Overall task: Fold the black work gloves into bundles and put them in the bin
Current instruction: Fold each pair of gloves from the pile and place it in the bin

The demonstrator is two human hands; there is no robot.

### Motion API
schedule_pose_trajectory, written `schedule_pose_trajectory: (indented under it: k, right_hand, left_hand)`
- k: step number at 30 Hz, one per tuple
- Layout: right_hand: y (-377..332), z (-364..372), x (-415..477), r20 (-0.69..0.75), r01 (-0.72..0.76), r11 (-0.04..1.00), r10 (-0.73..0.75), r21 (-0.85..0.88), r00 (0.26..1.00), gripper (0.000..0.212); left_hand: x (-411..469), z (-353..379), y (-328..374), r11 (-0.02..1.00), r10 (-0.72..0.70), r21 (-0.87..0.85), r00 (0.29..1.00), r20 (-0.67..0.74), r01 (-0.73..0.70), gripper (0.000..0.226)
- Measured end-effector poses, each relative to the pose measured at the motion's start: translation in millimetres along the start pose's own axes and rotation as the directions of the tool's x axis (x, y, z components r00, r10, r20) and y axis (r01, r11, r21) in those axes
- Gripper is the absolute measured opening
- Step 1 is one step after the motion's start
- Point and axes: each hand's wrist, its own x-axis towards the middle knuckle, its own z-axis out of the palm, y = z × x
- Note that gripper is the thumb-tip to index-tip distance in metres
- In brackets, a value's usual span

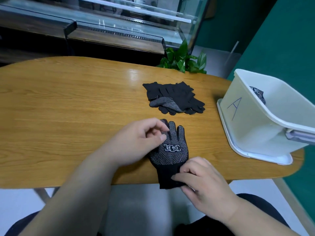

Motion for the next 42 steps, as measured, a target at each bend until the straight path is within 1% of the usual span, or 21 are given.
schedule_pose_trajectory:
  k: [2, 4, 7, 9, 11, 13, 15, 17, 19, 20, 21, 22, 24, 26, 28, 31, 32, 35, 37, 39, 42]
  right_hand:
    - [-3, -1, -1, -0.024, -0.01, 1.0, 0.011, 0.016, 1.0, 0.028]
    - [-8, -2, 0, -0.064, -0.047, 0.998, 0.05, 0.052, 0.997, 0.027]
    - [-19, -10, 2, -0.172, -0.162, 0.965, 0.199, 0.208, 0.965, 0.029]
    - [-32, -18, 6, -0.218, -0.226, 0.92, 0.304, 0.321, 0.928, 0.027]
    - [-47, -31, 10, -0.216, -0.326, 0.84, 0.448, 0.434, 0.868, 0.027]
    - [-59, -44, 14, -0.156, -0.422, 0.7, 0.601, 0.576, 0.784, 0.037]
    - [-70, -61, 18, -0.072, -0.438, 0.561, 0.668, 0.702, 0.741, 0.046]
    - [-79, -79, 25, -0.014, -0.397, 0.441, 0.683, 0.805, 0.731, 0.041]
    - [-86, -97, 29, 0.057, -0.348, 0.307, 0.673, 0.886, 0.738, 0.027]
    - [-88, -105, 31, 0.103, -0.341, 0.247, 0.655, 0.907, 0.749, 0.018]
    - [-91, -115, 31, 0.139, -0.345, 0.218, 0.628, 0.913, 0.766, 0.009]
    - [-90, -117, 33, 0.152, -0.354, 0.228, 0.606, 0.907, 0.781, 0.005]
    - [-93, -129, 36, 0.098, -0.33, 0.298, 0.591, 0.896, 0.801, 0.006]
    - [-98, -141, 39, 0.043, -0.268, 0.291, 0.599, 0.918, 0.799, 0.012]
    - [-102, -151, 42, 0.004, -0.216, 0.268, 0.617, 0.939, 0.787, 0.013]
    - [-102, -166, 47, -0.039, -0.158, 0.235, 0.66, 0.959, 0.75, 0.009]
    - [-102, -172, 49, -0.034, -0.132, 0.189, 0.683, 0.973, 0.73, 0.01]
    - [-105, -191, 51, 0.016, -0.086, 0.059, 0.725, 0.995, 0.688, 0.014]
    - [-107, -199, 52, 0.04, -0.081, 0.023, 0.725, 0.996, 0.688, 0.015]
    - [-109, -202, 52, 0.054, -0.08, 0.003, 0.717, 0.997, 0.695, 0.015]
    - [-113, -204, 53, 0.084, -0.078, -0.042, 0.719, 0.996, 0.69, 0.016]
  left_hand:
    - [-12, 11, 5, 0.997, 0.03, 0.065, 1.0, 0.01, -0.03, 0.012]
    - [-24, 16, 7, 0.987, 0.082, 0.133, 0.996, 0.035, -0.086, 0.022]
    - [-46, 19, 10, 0.951, 0.174, 0.223, 0.968, 0.179, -0.212, 0.059]
    - [-62, 24, 10, 0.948, 0.167, 0.232, 0.959, 0.228, -0.22, 0.073]
    - [-75, 33, 12, 0.933, 0.186, 0.277, 0.967, 0.175, -0.23, 0.064]
    - [-85, 44, 21, 0.922, 0.205, 0.316, 0.975, 0.091, -0.223, 0.045]
    - [-90, 51, 40, 0.948, 0.166, 0.285, 0.985, -0.055, -0.144, 0.029]
    - [-91, 55, 58, 0.994, 0.045, 0.109, 0.977, -0.207, -0.022, 0.022]
    - [-94, 55, 79, 0.989, -0.081, -0.138, 0.968, -0.237, 0.048, 0.019]
    - [-95, 54, 91, 0.98, -0.096, -0.193, 0.965, -0.244, 0.048, 0.015]
    - [-94, 51, 102, 0.982, -0.075, -0.188, 0.963, -0.26, 0.026, 0.011]
    - [-92, 48, 107, 0.987, -0.048, -0.161, 0.961, -0.271, 0.003, 0.01]
    - [-90, 42, 123, 0.996, -0.013, -0.091, 0.954, -0.299, -0.015, 0.006]
    - [-91, 38, 137, 0.985, -0.038, -0.171, 0.951, -0.306, -0.015, 0.022]
    - [-95, 33, 146, 0.926, -0.086, -0.377, 0.975, -0.204, 0.002, 0.031]
    - [-105, 28, 148, 0.835, -0.046, -0.549, 0.999, 0.016, 0.047, 0.034]
    - [-109, 29, 146, 0.775, -0.02, -0.63, 0.998, 0.059, 0.053, 0.037]
    - [-117, 37, 138, 0.521, -0.003, -0.845, 0.99, 0.139, 0.12, 0.05]
    - [-119, 46, 138, 0.44, 0.026, -0.882, 0.98, 0.2, 0.168, 0.05]
    - [-120, 54, 140, 0.448, 0.019, -0.874, 0.976, 0.219, 0.187, 0.043]
    - [-121, 66, 143, 0.377, -0.016, -0.902, 0.975, 0.223, 0.212, 0.042]
